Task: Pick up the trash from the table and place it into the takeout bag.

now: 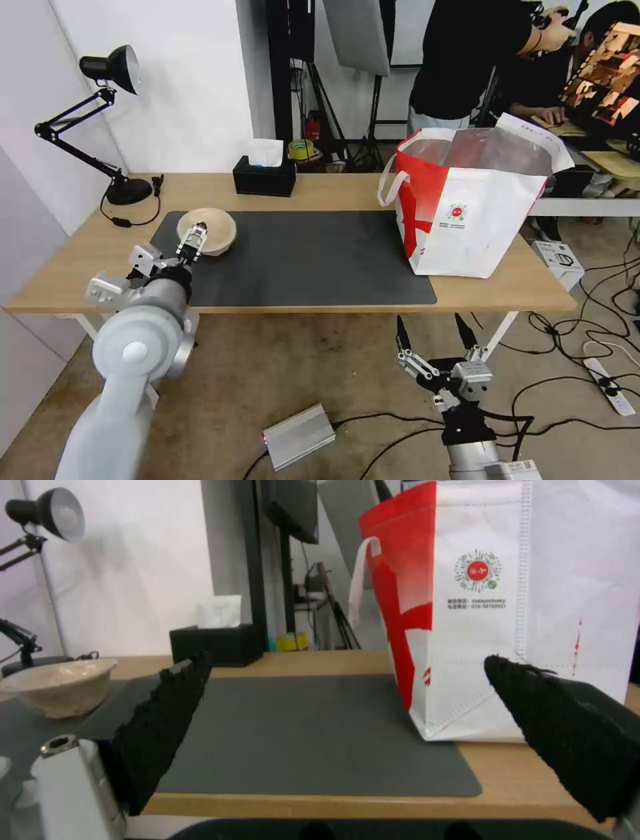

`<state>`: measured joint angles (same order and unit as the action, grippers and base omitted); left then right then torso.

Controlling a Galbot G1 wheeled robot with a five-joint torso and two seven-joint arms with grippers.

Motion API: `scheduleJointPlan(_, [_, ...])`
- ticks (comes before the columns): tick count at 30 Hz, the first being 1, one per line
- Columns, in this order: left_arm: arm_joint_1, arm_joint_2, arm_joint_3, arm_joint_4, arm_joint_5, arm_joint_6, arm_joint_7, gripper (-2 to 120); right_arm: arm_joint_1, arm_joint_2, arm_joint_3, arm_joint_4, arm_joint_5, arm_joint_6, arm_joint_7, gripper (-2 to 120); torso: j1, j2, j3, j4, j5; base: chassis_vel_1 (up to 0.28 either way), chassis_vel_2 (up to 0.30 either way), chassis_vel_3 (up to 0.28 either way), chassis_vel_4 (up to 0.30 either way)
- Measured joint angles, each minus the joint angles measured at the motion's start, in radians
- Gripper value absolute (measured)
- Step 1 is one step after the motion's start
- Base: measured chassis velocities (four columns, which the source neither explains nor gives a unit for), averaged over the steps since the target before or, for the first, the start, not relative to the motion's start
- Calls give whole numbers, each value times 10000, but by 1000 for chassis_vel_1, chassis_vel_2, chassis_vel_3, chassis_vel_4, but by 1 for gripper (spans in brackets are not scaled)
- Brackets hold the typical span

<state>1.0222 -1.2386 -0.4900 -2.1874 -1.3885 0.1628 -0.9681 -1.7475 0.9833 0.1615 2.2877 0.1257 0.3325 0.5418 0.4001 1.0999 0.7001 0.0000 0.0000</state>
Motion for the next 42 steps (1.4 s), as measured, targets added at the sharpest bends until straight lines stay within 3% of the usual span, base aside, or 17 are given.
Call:
scheduleJointPlan(31, [-1191,60,355,1417,-152,1,-736,100,0,0,0,0,0,0,0,100,0,0,0,0,0,0,0,0,0])
scheduleJointPlan(42, [-1446,-69,469,1671,-235,450,-786,100,0,0,0,0,0,0,0,100,-2,0,-1,0,0,0,0,0,0])
